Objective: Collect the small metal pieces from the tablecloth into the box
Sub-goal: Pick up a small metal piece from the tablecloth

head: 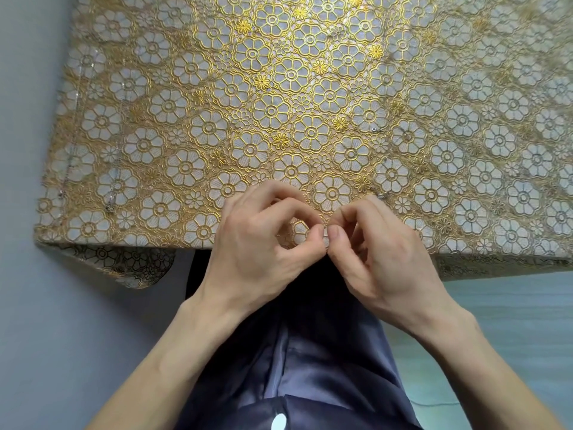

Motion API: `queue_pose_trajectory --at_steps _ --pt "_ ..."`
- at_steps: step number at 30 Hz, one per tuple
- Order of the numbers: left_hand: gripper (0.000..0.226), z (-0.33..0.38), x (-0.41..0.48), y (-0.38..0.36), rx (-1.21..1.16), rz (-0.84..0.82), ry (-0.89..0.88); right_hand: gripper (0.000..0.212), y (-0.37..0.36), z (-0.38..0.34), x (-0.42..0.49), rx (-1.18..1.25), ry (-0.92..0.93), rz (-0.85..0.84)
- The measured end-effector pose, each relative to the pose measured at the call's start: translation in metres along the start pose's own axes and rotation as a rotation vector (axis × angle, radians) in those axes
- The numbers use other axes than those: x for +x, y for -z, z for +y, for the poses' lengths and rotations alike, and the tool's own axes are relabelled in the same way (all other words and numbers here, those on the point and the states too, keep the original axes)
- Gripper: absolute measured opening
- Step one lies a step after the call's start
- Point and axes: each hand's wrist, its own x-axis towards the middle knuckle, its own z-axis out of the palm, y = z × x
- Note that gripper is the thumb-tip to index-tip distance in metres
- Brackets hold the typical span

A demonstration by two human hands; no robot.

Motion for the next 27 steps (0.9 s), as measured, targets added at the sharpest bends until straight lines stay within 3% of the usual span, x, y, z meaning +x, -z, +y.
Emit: queue_pose_trajectory --at_steps 11,23,27 --pt "0.011 0.0022 -0.0012 0.0029 -0.021 -0.006 0.029 0.007 0.0058 -0.0016 -0.0003 0.056 0.004 0.046" --pt "0.010 0.0012 -0.0004 0.0032 0.049 -0.019 -0.003 0.020 0.0028 -0.0044 0.0010 -0.132 0.101 0.007" --pt "0.010 0.0019 0.0002 0.0032 0.049 -0.015 0.011 0.018 0.0010 -0.0041 0.0003 -0.063 0.066 0.005"
